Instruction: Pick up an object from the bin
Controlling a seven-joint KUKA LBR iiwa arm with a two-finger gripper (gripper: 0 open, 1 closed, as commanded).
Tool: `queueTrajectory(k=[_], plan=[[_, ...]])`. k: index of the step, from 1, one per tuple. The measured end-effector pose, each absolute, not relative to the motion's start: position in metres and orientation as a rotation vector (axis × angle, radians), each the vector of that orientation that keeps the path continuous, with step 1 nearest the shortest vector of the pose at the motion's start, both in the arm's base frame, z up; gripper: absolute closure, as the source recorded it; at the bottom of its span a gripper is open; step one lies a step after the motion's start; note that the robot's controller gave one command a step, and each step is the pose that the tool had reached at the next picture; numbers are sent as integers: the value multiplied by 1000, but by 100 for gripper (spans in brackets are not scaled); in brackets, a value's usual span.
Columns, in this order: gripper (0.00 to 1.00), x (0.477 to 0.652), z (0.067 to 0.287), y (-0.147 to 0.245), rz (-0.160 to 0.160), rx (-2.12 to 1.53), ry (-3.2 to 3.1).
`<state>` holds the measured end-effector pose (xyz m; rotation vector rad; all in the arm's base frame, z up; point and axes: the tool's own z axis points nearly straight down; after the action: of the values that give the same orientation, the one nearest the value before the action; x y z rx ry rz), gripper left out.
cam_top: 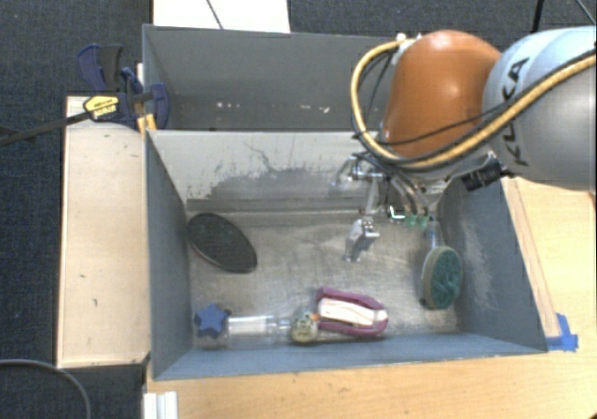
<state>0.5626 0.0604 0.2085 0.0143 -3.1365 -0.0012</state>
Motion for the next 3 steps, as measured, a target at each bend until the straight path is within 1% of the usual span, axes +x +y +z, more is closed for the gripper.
queueTrajectory(k=[1,2,3], plan=[[0,492,106,35,0,87,-3130],[0,486,76,45,0,41,-3149],[100,483,77,46,-1,40,-3137]])
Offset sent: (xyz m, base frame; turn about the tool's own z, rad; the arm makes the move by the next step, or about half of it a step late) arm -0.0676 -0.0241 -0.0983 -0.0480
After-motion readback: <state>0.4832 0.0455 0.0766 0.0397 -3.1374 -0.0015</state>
